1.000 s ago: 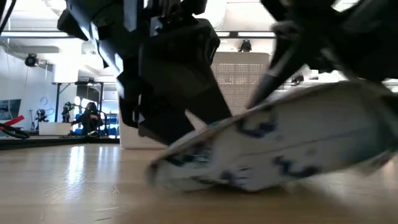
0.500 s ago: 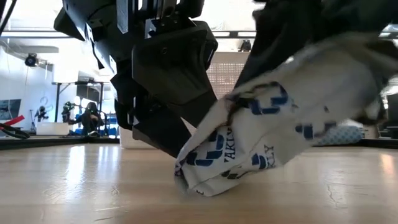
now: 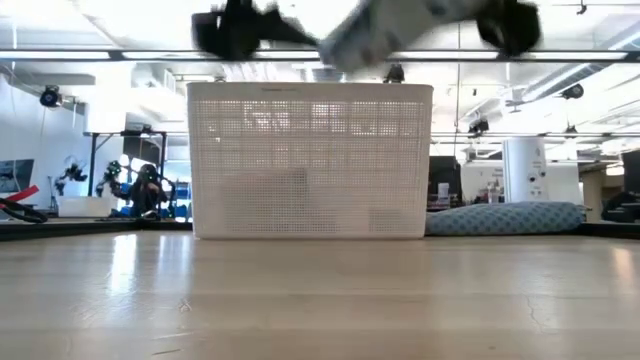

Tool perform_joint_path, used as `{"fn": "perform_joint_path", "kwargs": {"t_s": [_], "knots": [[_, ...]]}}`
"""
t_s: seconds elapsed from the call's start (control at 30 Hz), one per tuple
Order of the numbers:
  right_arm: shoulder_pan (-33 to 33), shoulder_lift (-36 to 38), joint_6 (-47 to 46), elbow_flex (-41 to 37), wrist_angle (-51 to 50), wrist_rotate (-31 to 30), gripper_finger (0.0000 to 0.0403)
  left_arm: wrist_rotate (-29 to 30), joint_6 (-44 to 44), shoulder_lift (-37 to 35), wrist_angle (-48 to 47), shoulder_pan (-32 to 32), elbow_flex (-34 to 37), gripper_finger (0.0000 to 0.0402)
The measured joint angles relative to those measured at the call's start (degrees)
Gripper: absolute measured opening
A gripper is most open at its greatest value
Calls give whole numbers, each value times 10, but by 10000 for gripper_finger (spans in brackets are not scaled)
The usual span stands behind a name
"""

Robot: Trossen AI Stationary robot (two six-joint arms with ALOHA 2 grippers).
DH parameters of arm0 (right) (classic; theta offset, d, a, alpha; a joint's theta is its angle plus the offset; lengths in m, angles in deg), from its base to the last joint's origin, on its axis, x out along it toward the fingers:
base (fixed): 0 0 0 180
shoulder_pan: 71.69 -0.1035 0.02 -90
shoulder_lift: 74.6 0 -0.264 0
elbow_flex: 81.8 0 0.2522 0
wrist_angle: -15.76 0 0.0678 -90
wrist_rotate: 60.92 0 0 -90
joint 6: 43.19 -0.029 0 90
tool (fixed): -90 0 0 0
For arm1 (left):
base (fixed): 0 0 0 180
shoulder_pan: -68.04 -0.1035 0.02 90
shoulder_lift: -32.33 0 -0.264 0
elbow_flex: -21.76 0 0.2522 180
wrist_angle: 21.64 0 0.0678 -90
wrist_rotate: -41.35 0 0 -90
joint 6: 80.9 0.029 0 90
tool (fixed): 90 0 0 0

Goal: Pick & place medical supplies in basket/bin
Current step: Put the white bag into the white bin

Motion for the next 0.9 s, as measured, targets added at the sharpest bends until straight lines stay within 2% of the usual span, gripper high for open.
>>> {"fn": "perform_joint_path", "kwargs": {"t_s": [0.17,0.27,0.37,0.43,0.57,0.63,0.77,0.9], "knots": [[35,121,110,-1,-4,-114,185,139,48,-107,15,13,2,255],[96,183,189,0,-2,-108,184,181,74,-148,10,13,4,255],[201,205,269,0,1,-74,185,192,94,-186,10,14,5,255],[290,206,302,-1,5,2,190,189,100,-210,11,16,5,255],[461,192,276,-1,5,277,206,162,146,-252,7,15,5,255],[520,181,258,-2,7,368,212,140,177,-274,8,12,5,255],[592,174,269,-1,21,448,217,139,200,-307,9,11,8,255],[620,163,314,-1,18,458,218,143,204,-325,8,11,18,255]]}}
